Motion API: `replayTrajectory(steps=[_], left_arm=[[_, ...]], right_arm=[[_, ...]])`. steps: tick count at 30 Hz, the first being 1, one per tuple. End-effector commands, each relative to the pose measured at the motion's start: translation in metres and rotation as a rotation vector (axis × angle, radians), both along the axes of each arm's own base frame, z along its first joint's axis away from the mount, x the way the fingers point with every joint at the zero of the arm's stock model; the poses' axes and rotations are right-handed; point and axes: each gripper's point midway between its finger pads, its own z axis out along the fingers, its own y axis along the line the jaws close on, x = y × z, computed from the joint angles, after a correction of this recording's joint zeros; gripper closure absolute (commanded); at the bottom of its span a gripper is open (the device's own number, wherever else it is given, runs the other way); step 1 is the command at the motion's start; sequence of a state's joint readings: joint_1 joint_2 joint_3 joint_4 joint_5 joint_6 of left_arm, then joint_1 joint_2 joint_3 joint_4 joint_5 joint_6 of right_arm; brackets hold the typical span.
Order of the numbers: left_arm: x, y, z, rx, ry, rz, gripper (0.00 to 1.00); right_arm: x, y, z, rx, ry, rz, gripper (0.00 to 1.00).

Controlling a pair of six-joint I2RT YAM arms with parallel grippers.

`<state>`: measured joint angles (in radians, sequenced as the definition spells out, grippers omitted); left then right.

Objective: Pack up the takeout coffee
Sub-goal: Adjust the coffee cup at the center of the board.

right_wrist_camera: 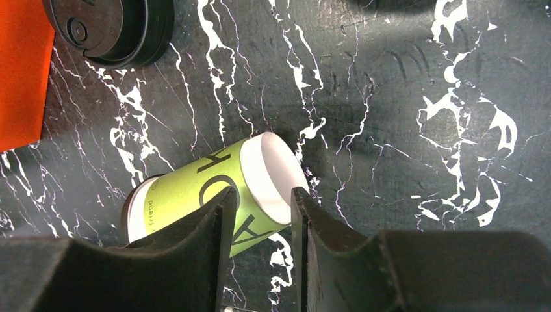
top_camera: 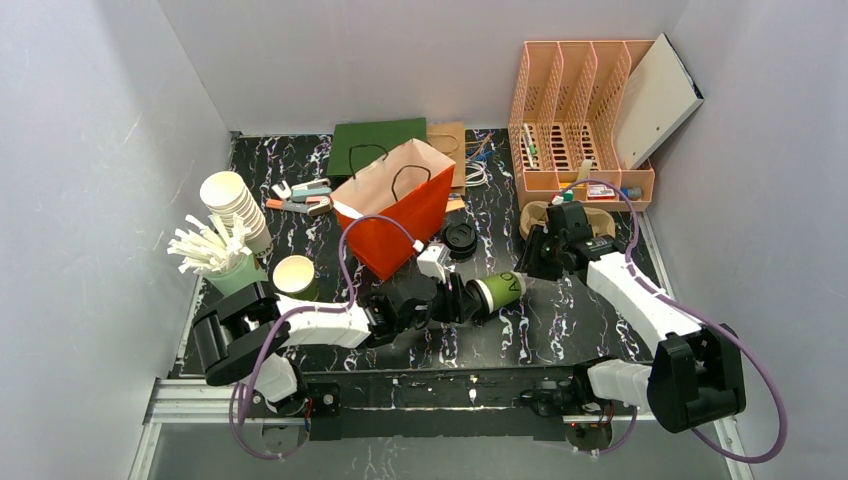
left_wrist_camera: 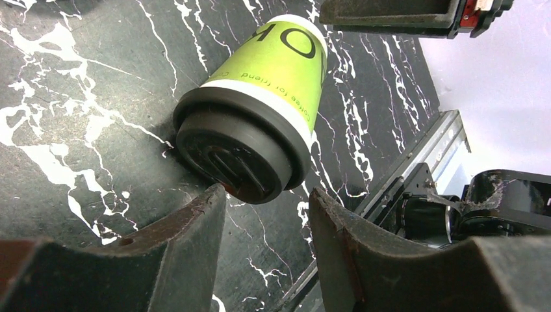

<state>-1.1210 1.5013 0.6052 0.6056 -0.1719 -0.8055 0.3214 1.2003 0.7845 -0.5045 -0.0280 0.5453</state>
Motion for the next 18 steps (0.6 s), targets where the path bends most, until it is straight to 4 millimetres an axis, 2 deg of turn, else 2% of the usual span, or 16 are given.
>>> replayTrajectory(steps=[1,6,11,18], left_arm=[[0.006,-0.011,0.011,-0.037,-0.015,0.008,0.53],[0.010,-0.020,0.007,-0.037,-0.023,0.000,0.53],[0.014,-0.025,0.013,-0.035,-0.057,-0.010,0.53],[0.018,-0.040,0.018,-0.032,-0.097,-0.051,0.53]], right_arm=[[0.004,0.002,-0.005,0.032,-0.013,0.025,0.55],[0.003,0.001,-0.017,0.034,0.016,0.026,0.57],[0.001,0.004,-0.026,0.055,0.039,0.041,0.63],[-0.003,0.007,-0.027,0.079,0.050,0.045,0.64]])
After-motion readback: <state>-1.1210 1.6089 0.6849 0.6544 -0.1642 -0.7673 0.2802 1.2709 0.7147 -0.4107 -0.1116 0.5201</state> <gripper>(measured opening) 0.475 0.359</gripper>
